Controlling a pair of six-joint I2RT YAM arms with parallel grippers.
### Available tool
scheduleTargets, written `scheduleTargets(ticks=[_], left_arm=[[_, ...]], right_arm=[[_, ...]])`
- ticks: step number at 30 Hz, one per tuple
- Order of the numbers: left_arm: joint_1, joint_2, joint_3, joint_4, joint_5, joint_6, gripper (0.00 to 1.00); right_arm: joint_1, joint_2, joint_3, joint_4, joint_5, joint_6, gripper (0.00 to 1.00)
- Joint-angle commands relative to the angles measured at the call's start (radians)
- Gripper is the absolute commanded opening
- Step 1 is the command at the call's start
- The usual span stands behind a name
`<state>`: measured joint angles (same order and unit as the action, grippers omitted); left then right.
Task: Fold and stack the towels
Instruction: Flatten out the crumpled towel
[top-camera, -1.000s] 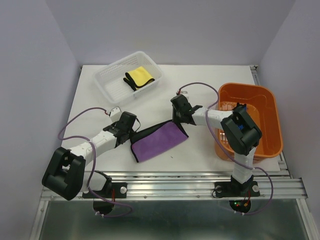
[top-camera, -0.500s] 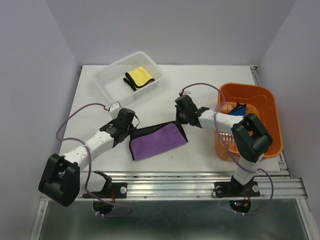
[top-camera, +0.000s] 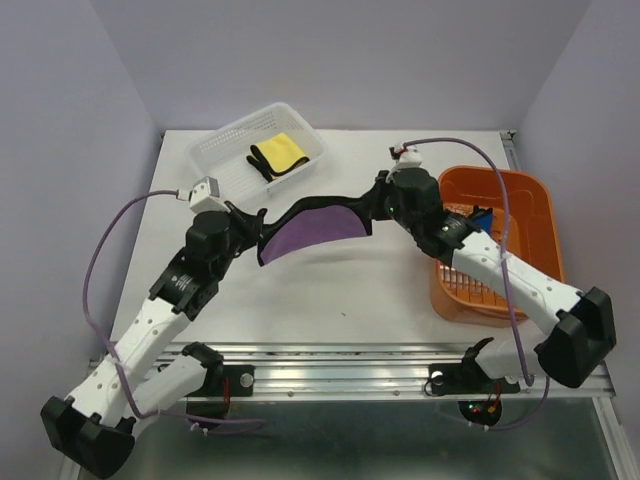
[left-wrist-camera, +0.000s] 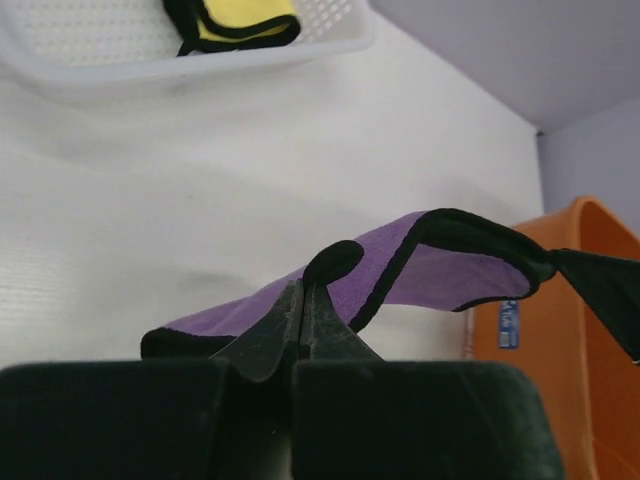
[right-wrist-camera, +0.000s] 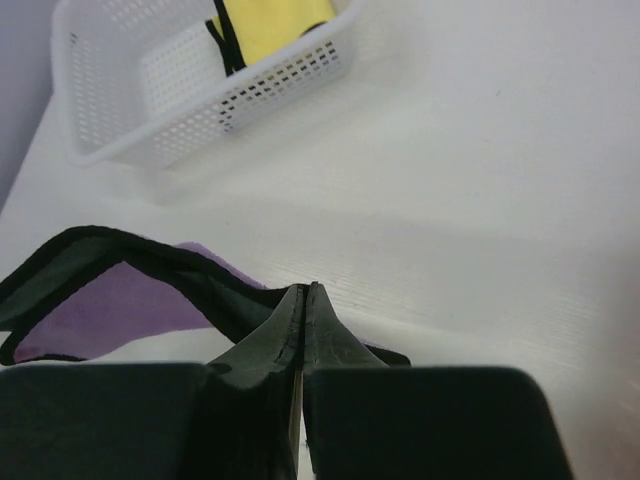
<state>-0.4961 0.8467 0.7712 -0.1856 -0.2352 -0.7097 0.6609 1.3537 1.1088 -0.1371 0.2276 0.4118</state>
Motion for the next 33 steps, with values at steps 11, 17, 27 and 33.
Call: scheduleTargets(ticks=[11,17,27,33], left_arm=[[-0.006,-0.354,0.083,0.060,0.350,0.041,0.00],[-0.006,-0.380,0.080,0.035,0.367,0.026,0.00],[-0.006,-0.417,0.092,0.037,0.476,0.004,0.00],[-0.006,-0.491,0.062,0.054,0.565,-0.053,0.00]], right_arm=[[0.003,-0.494,-0.078,-0.090,-0.259,0.045,0.01],[0.003,-0.554,-0.092,-0.124,-0.275,0.068,0.01],[0.003,-0.604,-0.107,-0.148,-0.419,0.114,0.01],[0.005,-0.700,-0.136,-0.168,-0.491,0.174,0.01]])
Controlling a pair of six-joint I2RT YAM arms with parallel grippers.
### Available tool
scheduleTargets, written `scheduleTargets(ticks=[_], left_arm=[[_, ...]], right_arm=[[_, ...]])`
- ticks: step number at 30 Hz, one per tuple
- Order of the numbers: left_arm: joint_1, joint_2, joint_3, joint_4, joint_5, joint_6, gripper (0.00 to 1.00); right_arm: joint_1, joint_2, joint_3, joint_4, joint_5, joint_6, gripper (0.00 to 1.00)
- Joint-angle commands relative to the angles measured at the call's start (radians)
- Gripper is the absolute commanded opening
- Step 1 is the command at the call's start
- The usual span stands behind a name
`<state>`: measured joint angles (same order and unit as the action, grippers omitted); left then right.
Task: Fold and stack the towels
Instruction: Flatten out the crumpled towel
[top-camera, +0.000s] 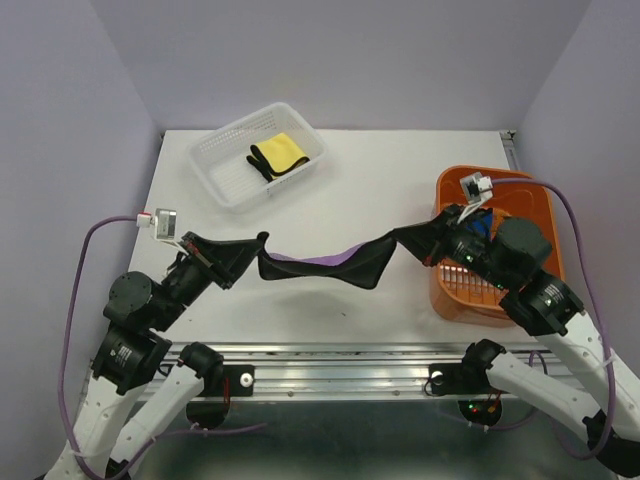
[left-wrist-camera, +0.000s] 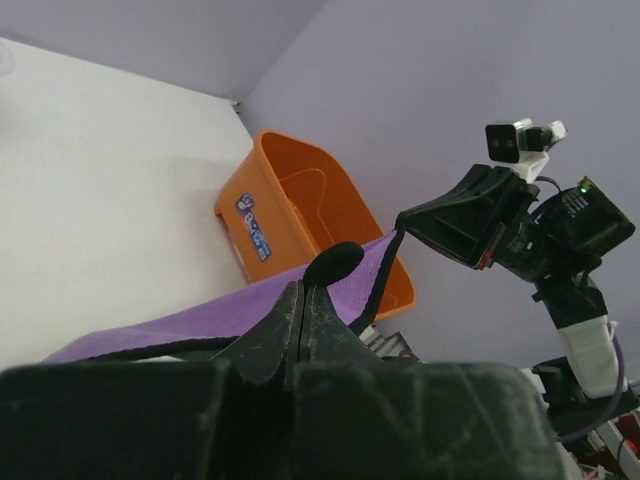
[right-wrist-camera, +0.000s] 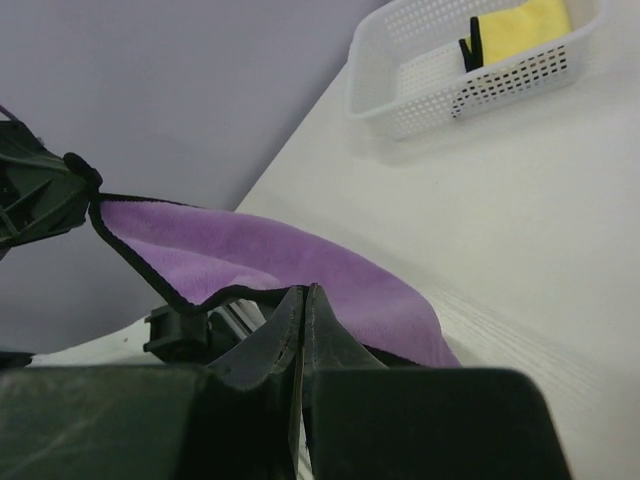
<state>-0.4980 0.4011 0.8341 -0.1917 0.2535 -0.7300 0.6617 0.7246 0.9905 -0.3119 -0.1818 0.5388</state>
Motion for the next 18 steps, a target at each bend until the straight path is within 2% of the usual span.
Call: scheduleTargets(ticks=[1,6,10,15,18], left_arm=[[-0.004,-0.071,-0.006,0.058,0.075,-0.039,0.00],[-0.004,-0.102,-0.032,0.052,0.073,-0.068,0.00],[-0.004,-0.061,-0.104,0.075,0.026,-0.085,0.00],[-0.005,0.039,-0.214,0.161,-0.095,-0.098,0.00],[-0.004,0.189,-0.270,0.241,-0.227,-0.101,0.00]], right_arm=[[0.003,-0.082,-0.016,-0.010,-0.084,0.053,0.01],[0.003,-0.139,-0.035,-0.038,-0.047,0.072,0.01],[0.004,-0.093,-0.072,-0.030,0.036,0.082,0.01],[0.001,0.056,-0.118,-0.033,0.299,0.124,0.01],[0.000,0.200,-0.132,0.006,0.444,0.124,0.01]])
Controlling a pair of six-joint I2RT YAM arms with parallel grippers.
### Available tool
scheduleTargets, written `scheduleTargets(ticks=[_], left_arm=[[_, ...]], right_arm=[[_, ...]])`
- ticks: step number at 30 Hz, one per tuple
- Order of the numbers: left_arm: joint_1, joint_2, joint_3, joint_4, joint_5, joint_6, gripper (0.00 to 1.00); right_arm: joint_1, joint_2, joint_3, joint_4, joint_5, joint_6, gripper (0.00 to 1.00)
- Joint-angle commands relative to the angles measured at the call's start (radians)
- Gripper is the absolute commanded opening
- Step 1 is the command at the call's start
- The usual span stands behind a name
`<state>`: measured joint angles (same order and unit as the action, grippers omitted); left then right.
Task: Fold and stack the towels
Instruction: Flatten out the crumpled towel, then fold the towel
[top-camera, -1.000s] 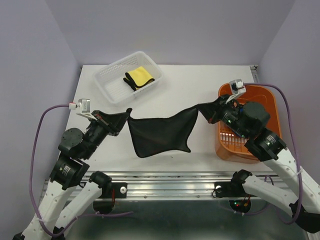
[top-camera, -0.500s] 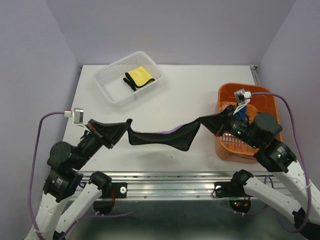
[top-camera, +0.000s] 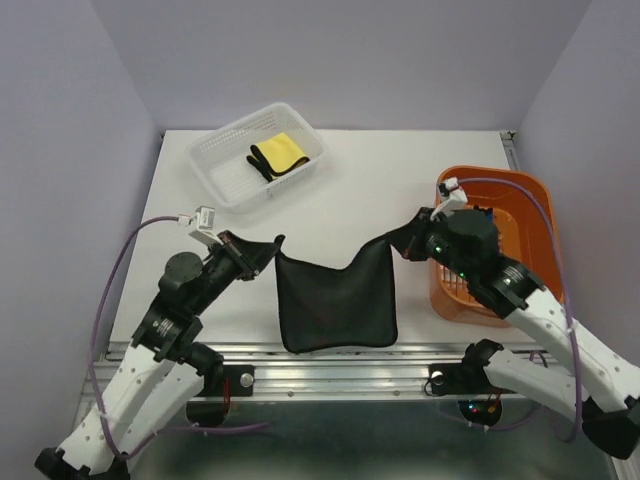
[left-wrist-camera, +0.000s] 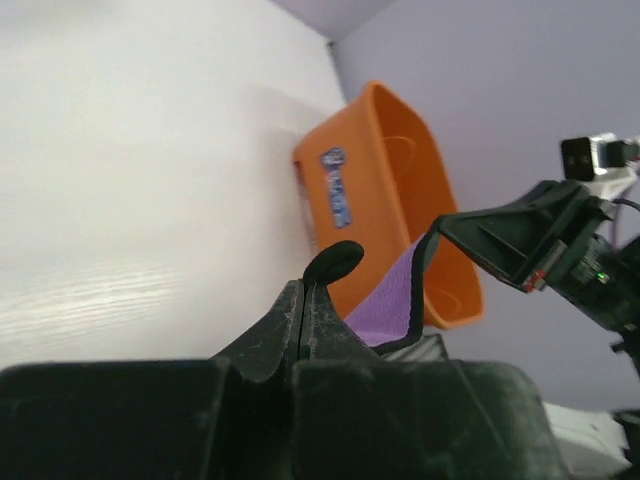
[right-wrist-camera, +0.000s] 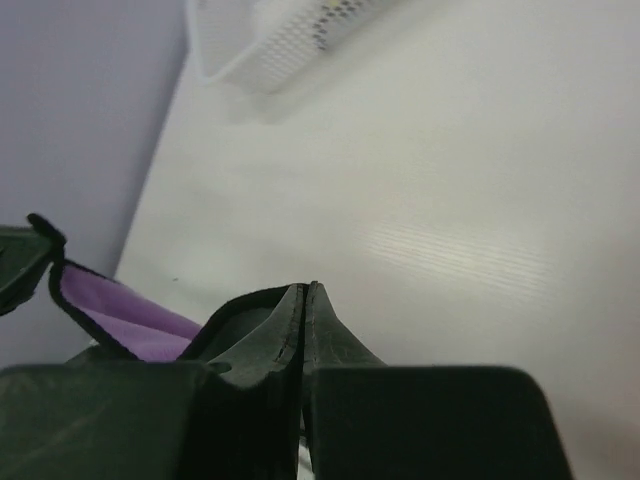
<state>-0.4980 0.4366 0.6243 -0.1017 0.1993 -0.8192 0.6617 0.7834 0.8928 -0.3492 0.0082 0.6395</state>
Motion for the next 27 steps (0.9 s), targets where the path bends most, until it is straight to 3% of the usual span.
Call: scheduleTargets(ticks=[1,2,7,14,19,27], left_arm=[[-0.004,0.154,-0.060,0.152,-0.173,-0.008,0.00],[-0.004,0.244,-0.048,0.152,-0.261,0.000,0.00],[0.048,0.526,0.049,0.181,-0.349,0.047,0.00],[0.133,0.772,0.182,0.237,-0.362,0.118,0.00],[0.170,0.875,0.247,0.254,-0.336,0.161,0.00],[0.180,0.893,0.239,0.257,-0.313,0.173,0.00]], right_arm=[[-0.001,0.175,-0.028,0.056,0.283,0.020,0.01],[-0.007,0.206,-0.017,0.065,0.306,0.017,0.01],[-0.060,0.424,0.061,0.124,0.357,-0.012,0.01],[-0.192,0.641,0.156,0.243,0.257,-0.084,0.01],[-0.203,0.726,0.205,0.300,0.231,-0.170,0.01],[-0.206,0.732,0.192,0.326,0.187,-0.188,0.01]])
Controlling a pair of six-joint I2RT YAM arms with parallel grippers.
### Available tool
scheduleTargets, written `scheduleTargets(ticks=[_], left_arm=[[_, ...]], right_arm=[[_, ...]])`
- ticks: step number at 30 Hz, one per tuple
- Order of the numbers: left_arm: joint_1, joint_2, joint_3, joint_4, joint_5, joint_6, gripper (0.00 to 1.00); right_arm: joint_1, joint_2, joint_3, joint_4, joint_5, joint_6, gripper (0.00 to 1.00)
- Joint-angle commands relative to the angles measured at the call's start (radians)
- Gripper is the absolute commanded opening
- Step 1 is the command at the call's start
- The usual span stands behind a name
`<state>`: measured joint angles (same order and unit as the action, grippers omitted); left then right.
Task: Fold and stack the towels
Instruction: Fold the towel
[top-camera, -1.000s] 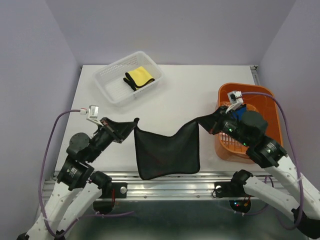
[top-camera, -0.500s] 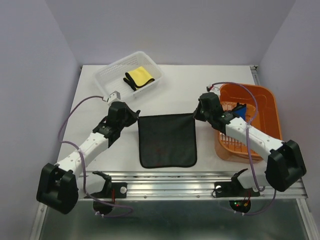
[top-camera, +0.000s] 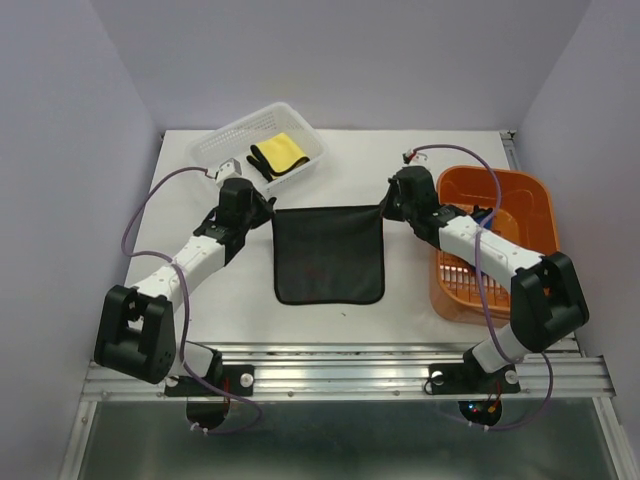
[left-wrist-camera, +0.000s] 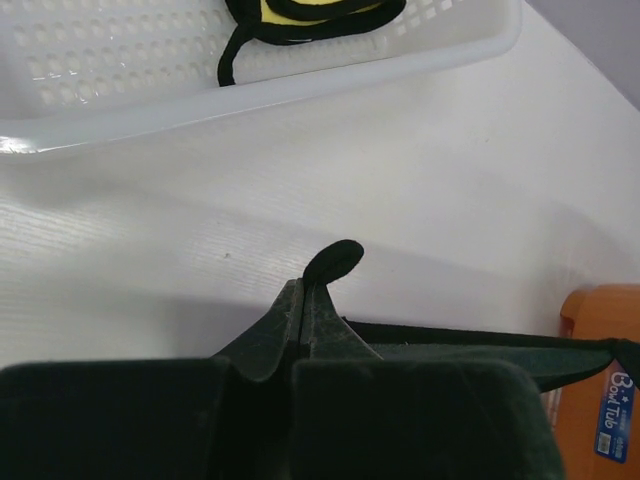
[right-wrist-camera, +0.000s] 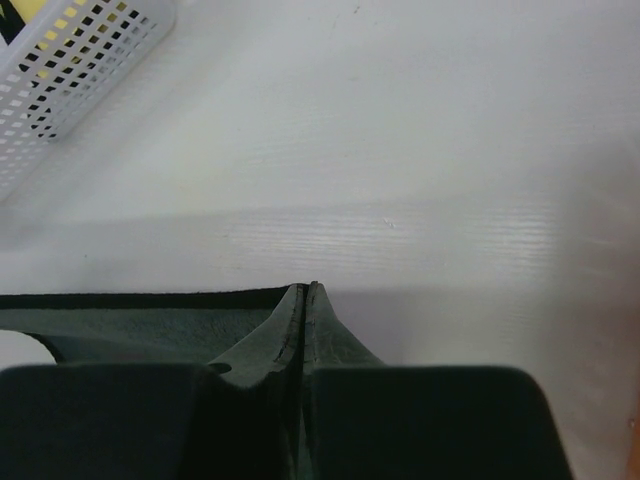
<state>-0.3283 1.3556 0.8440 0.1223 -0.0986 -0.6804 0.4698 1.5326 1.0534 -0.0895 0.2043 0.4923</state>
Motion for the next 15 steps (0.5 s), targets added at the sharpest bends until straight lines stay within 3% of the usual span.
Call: scheduleTargets(ticks=[1,15], left_arm=[[0.011,-0.039,0.009,0.034,-0.009,0.032,0.00],[0.006,-0.253,-0.330,0.116,0.140,-0.060,0.00]], right_arm=[[-0.014,-0.022,0.023,0.059,-0.013,-0.041,0.01],[-0.002,-0.241,-0.262,0.080,-0.192,0.035,0.01]])
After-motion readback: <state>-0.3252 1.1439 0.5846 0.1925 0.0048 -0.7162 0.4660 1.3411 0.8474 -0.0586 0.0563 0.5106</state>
